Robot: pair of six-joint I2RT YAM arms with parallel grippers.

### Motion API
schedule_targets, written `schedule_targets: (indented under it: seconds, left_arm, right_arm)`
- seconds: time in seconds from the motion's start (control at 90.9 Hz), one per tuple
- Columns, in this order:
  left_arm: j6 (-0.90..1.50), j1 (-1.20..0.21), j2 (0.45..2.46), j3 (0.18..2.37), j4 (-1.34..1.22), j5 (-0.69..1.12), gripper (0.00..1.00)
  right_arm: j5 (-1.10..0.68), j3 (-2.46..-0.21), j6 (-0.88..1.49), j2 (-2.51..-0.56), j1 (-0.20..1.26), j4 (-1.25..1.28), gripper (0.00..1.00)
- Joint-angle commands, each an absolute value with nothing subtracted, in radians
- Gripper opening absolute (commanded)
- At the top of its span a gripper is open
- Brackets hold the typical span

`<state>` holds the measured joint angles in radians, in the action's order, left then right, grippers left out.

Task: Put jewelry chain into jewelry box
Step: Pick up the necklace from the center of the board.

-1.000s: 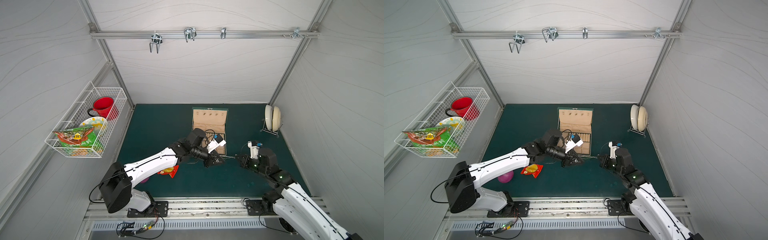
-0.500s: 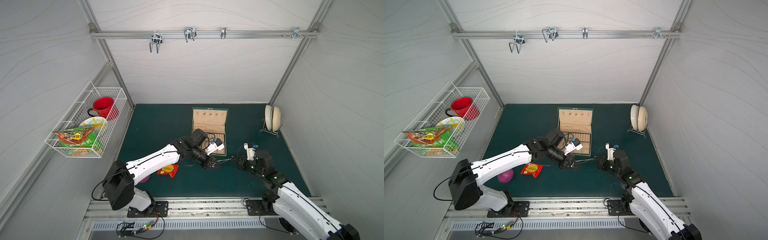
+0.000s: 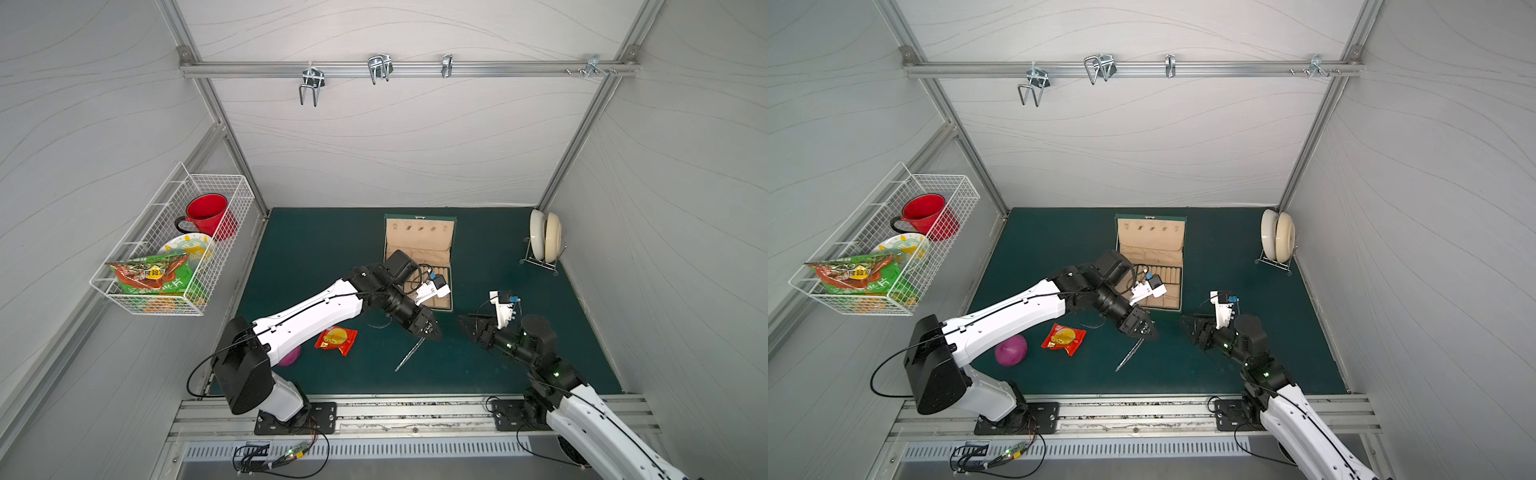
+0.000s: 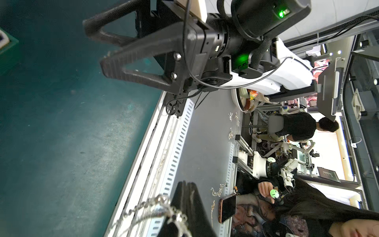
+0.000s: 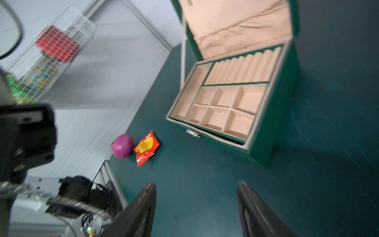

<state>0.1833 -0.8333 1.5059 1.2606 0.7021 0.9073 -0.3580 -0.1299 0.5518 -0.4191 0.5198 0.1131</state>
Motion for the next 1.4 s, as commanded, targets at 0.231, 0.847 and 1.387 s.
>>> schedule_targets:
  seconds: [0.231, 0.847, 1.387]
  left_arm:
    - [0.146, -0.829, 1.552, 1.369, 0.778, 1.007, 0.00]
    - [0.154, -0.870, 1.603, 1.427, 0.773, 1.110, 0.00]
    - [0.144, -0.898, 1.600, 1.432, 0.781, 1.158, 0.00]
  right_arm:
    - [-0.341, -0.057, 0.259, -0.195, 0.755, 0.299, 0.78]
    - [-0.324, -0.078, 0.144, -0.432, 0.844, 0.547, 0.79]
    - [-0.322, -0.127, 0.123, -0.401, 0.844, 0.486, 0.33]
